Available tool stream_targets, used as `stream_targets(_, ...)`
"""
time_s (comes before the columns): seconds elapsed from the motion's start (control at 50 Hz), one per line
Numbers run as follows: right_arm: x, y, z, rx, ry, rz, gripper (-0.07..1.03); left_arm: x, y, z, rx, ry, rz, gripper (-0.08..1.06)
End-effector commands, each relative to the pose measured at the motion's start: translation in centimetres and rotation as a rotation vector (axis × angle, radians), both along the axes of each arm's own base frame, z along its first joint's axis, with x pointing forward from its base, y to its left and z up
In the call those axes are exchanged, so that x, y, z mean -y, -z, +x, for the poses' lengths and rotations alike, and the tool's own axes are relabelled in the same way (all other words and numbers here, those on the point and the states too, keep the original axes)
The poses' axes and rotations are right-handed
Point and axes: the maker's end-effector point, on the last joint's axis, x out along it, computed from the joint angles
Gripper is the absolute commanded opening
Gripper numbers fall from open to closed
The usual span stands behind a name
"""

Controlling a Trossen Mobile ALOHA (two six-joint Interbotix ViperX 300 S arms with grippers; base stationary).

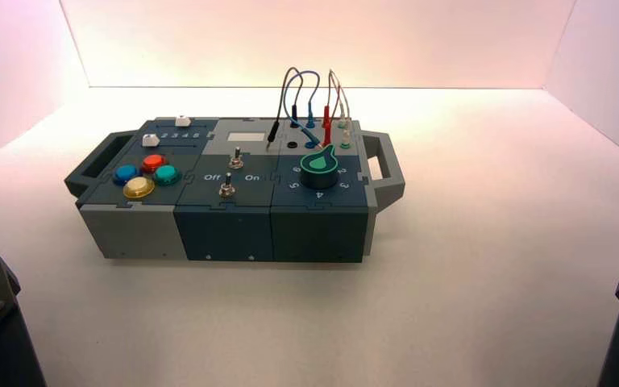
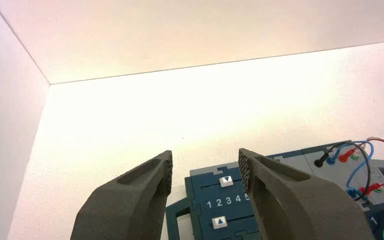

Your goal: Close left gripper.

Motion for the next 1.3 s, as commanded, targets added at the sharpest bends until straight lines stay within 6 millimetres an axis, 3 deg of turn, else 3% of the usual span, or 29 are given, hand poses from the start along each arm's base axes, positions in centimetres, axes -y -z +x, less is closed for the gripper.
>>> stream_targets(0.02, -0.22, -1.0, 0.22, 0.023, -0.003, 0.014, 0.98, 0.0, -1.01, 0.41, 0.027, 0.0, 0.0, 0.69)
stream_targets(0.46, -0.22, -1.08, 0.23, 0.026, -0.002, 0.017, 0.98, 0.05, -0.94, 0.96, 0.022, 0.004, 0.011, 0.67)
stream_targets(0.52, -0.23, -1.15, 0.25, 0.028, -0.003, 0.016, 0.98, 0.06, -0.98, 0.91, 0.021, 0.002, 0.007, 0.48)
stream_targets(0.58, -0.19, -1.08, 0.25, 0.026, 0.0, 0.017, 0.98, 0.11, -1.08, 0.84, 0.013, 0.005, 0.007, 0.02)
stream_targets(0.6, -0.19, -1.08, 0.25, 0.026, 0.0, 0.017, 0.98, 0.15, -1.15, 0.82, 0.013, 0.009, 0.01, -0.05)
stream_targets(0.64, -0.19, -1.08, 0.25, 0.027, -0.001, 0.016, 0.98, 0.12, -1.22, 0.74, 0.012, 0.008, 0.01, -0.01)
stream_targets(1.3, -0.21, -1.05, 0.2, 0.026, -0.002, 0.017, 0.98, 0.06, -1.75, 0.29, 0.032, 0.01, 0.01, -0.04)
